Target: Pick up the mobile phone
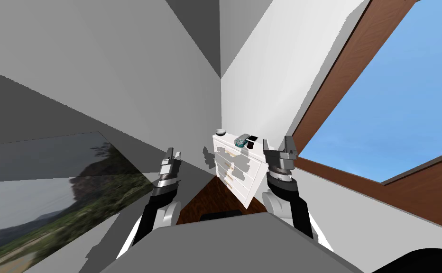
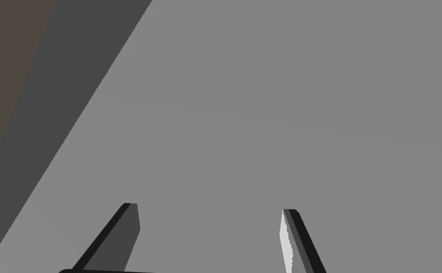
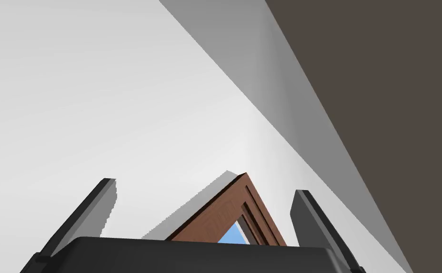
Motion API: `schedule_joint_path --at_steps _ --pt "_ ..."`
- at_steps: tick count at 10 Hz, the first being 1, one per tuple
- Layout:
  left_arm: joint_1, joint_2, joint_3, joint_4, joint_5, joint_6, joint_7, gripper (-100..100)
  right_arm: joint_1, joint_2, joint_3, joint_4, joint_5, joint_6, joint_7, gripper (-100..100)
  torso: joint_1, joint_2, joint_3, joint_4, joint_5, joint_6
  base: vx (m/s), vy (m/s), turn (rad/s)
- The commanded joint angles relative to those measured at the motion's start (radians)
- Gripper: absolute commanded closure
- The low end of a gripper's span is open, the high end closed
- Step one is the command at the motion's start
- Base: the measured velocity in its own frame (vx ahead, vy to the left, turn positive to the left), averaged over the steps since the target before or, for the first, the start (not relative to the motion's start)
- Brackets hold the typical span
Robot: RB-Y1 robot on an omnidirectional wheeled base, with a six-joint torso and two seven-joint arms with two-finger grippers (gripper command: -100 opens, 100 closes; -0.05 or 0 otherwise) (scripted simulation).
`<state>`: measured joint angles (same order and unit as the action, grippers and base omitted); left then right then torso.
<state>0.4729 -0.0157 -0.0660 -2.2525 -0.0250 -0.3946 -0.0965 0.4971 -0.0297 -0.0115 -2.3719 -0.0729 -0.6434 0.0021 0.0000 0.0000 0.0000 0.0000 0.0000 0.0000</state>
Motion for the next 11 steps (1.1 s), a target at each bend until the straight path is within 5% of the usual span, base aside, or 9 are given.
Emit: schedule_joint_path --at_steps 1,11 --pt "0.000 0.000 0.000 0.000 0.000 0.000 0.000 0 -0.002 -0.041 -0.011 0.009 0.019 -0.003 0.021 -100 0.000 0.000 0.000 0.000 0.000 0.000 0.005 -0.004 0.031" --pt "0.000 0.000 0.000 0.000 0.000 0.000 0.000 0 -0.026 -0.203 -0.129 0.095 0.231 -0.038 0.254 -100 -0.002 -0.002 -0.001 0.000 0.000 0.000 0.017 -0.018 0.042"
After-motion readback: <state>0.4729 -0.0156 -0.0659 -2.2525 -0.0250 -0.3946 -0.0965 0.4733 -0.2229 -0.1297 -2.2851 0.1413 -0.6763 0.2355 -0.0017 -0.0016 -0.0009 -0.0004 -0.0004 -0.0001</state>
